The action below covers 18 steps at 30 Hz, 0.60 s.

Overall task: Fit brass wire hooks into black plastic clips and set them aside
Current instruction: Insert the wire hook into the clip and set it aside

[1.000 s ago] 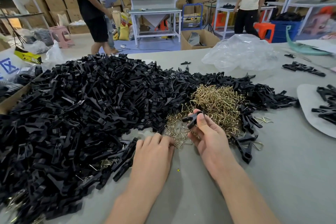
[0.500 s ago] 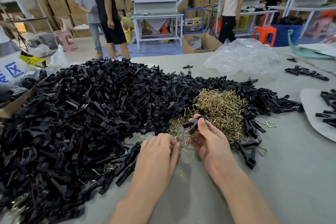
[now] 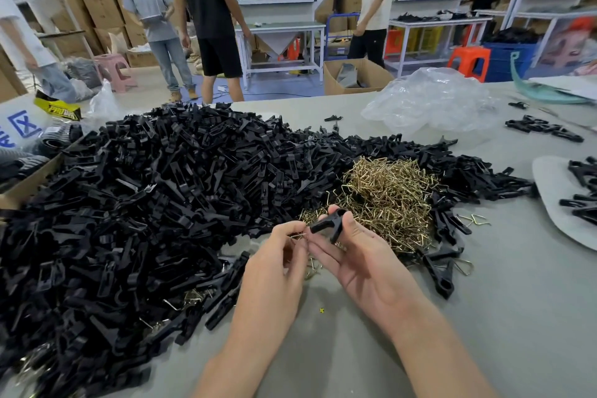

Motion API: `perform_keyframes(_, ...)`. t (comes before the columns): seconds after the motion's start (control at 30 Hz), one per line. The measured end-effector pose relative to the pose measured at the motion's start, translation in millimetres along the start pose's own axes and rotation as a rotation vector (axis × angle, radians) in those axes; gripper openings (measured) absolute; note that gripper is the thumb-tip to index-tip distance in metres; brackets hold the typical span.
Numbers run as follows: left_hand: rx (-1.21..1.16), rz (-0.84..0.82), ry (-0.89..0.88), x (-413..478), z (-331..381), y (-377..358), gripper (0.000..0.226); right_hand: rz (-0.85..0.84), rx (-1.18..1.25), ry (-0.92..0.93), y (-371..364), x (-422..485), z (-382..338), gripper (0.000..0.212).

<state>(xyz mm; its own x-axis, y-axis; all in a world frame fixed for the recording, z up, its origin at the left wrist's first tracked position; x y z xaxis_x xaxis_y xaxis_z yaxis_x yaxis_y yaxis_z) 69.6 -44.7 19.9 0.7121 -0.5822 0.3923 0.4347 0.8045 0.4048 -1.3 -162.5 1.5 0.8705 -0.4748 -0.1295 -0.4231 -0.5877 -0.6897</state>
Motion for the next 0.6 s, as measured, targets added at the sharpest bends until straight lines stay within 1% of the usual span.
perform_keyframes(0.07, 0.024, 0.006, -0.004, 0.0, -1.4, 2.2, 0.022, -0.011, 0.029, -0.005, -0.3, 0.9, 1.2, 0.024)
perform_keyframes(0.17, 0.018, 0.042, 0.02, 0.3, -1.8, 5.8, 0.011, -0.003, 0.037, -0.005, 1.2, 2.0, 2.6, 0.023)
perform_keyframes(0.27, -0.055, 0.088, 0.052, 1.8, 0.4, 11.0, 0.011, 0.026, 0.032, 0.016, 4.0, 2.7, 0.8, 0.023)
perform_keyframes(0.33, -0.237, 0.104, 0.182, 3.2, -5.2, 11.5, 0.01, 0.039, 0.036, 0.022, 4.4, 2.5, -0.2, 0.022)
perform_keyframes(0.37, -0.382, 0.089, 0.272, 3.3, -8.1, 8.7, 0.009, 0.038, 0.035, 0.024, 3.9, 2.6, -0.6, 0.023)
perform_keyframes(0.43, -0.769, 0.044, 0.461, 1.1, -11.0, -3.9, 0.007, 0.024, 0.033, 0.028, 1.2, 2.1, -0.1, 0.026)
perform_keyframes(0.47, -0.947, 0.025, 0.539, -0.4, -10.3, -10.6, 0.01, 0.008, 0.025, 0.032, -1.0, 1.9, 0.3, 0.028)
perform_keyframes(0.5, -1.07, 0.009, 0.602, -2.1, -9.5, -15.9, 0.016, -0.011, 0.011, 0.037, -3.6, 1.6, 1.0, 0.03)
perform_keyframes(0.53, -1.141, -0.009, 0.649, -3.3, -9.5, -20.0, 0.02, -0.029, -0.007, 0.041, -6.2, 1.0, 1.6, 0.029)
perform_keyframes(0.6, -1.173, -0.032, 0.714, -5.5, -12.5, -24.7, 0.019, -0.053, -0.038, 0.052, -9.3, 0.9, 2.6, 0.027)
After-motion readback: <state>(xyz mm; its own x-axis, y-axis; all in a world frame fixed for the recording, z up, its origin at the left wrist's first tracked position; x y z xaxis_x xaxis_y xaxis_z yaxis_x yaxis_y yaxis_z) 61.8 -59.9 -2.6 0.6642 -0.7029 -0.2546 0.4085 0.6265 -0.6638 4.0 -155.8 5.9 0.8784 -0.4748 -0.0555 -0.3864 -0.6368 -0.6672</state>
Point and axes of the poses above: each hand's wrist, its own x-axis towards the middle knuckle, its own y-axis out of the back of the hand, z = x × y, the point moved 6 cm from there along x, towards the middle knuckle, and after that the axes turned 5 degrees about -x, right-handed, at the moved point
